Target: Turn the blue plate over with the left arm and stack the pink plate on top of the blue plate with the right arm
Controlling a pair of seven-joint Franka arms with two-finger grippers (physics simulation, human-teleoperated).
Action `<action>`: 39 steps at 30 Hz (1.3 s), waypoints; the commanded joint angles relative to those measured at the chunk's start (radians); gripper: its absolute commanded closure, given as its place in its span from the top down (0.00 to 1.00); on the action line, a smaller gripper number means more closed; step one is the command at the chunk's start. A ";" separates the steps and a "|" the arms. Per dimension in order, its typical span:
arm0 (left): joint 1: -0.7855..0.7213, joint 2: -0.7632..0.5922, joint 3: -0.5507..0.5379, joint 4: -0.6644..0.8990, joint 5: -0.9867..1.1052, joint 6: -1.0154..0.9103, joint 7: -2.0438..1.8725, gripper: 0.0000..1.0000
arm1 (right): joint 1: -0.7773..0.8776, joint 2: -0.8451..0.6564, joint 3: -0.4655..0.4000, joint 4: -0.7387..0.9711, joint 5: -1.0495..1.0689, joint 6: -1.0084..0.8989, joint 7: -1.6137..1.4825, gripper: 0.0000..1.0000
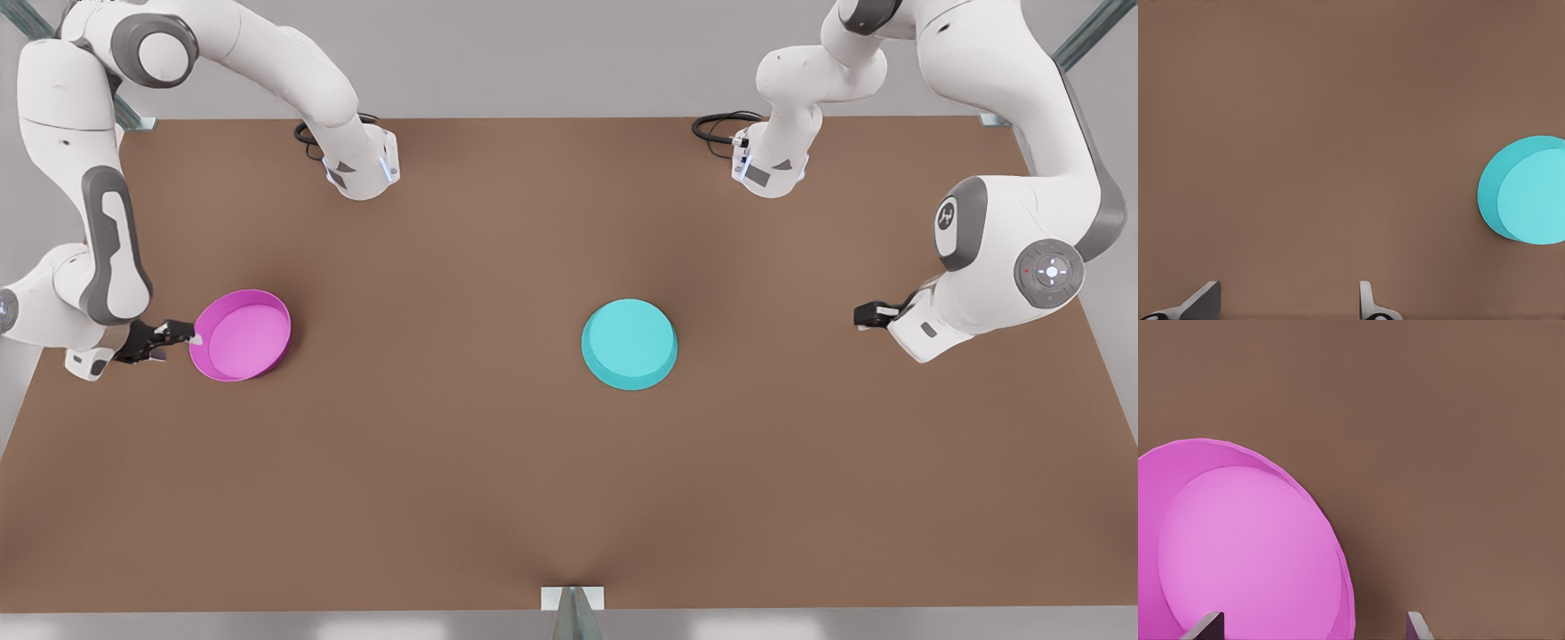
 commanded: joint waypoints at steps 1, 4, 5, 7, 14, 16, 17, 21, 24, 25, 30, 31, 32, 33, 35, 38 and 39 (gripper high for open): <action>0.000 0.000 0.000 0.000 0.002 0.000 0.000 1.00 | 0.000 0.002 0.000 0.000 0.000 0.012 -0.002 1.00; 0.000 0.000 0.000 0.000 0.002 0.000 0.000 1.00 | -0.002 0.021 -0.001 -0.005 -0.002 0.014 -0.003 1.00; 0.000 0.000 0.000 0.000 0.002 0.000 0.000 1.00 | -0.002 0.021 -0.001 -0.005 -0.002 0.014 -0.003 1.00; -0.002 0.000 0.000 0.000 0.002 0.000 0.000 1.00 | -0.002 0.022 -0.001 -0.005 0.000 0.014 -0.003 1.00; -0.002 0.000 -0.002 0.000 0.002 0.000 0.000 1.00 | -0.002 0.031 -0.001 -0.017 0.000 0.020 0.000 1.00; -0.002 0.000 -0.002 0.000 0.002 0.000 0.000 1.00 | -0.002 0.036 -0.003 -0.017 0.000 0.020 0.000 1.00; -0.002 0.000 -0.002 0.000 0.002 0.000 0.000 1.00 | -0.002 0.037 -0.003 -0.017 0.000 0.020 0.002 1.00; -0.002 0.000 -0.002 0.000 0.003 0.000 0.000 1.00 | -0.002 0.053 -0.004 -0.016 0.000 0.022 0.002 1.00; -0.002 0.000 -0.002 0.000 0.003 0.000 0.000 1.00 | -0.002 0.067 -0.006 -0.013 0.000 0.025 0.002 1.00; -0.002 0.000 -0.002 0.000 0.003 0.000 0.000 1.00 | -0.002 0.073 -0.006 -0.010 -0.002 0.032 0.000 1.00; -0.002 0.000 -0.002 0.000 0.003 0.000 0.000 1.00 | -0.002 0.087 -0.008 -0.008 -0.002 0.048 0.002 1.00; -0.002 0.000 -0.002 0.000 0.003 0.000 0.000 1.00 | -0.002 0.087 -0.008 -0.008 0.000 0.048 0.002 1.00; -0.002 0.000 -0.002 0.000 0.002 0.000 0.000 1.00 | -0.002 0.087 -0.006 -0.010 0.000 0.046 0.003 1.00; -0.002 0.000 -0.002 0.000 0.003 0.000 0.000 1.00 | -0.002 0.087 -0.006 -0.010 0.001 0.048 0.003 1.00; -0.002 0.000 -0.002 0.000 0.003 0.000 0.000 1.00 | -0.002 0.087 -0.006 -0.010 0.001 0.046 0.002 0.92; -0.002 0.000 -0.002 0.000 0.003 0.000 0.000 1.00 | 0.000 0.087 -0.008 -0.010 0.001 0.046 0.002 0.86; -0.002 0.000 -0.002 0.000 0.002 0.000 0.000 1.00 | 0.000 0.087 -0.006 -0.011 0.001 0.046 0.002 0.82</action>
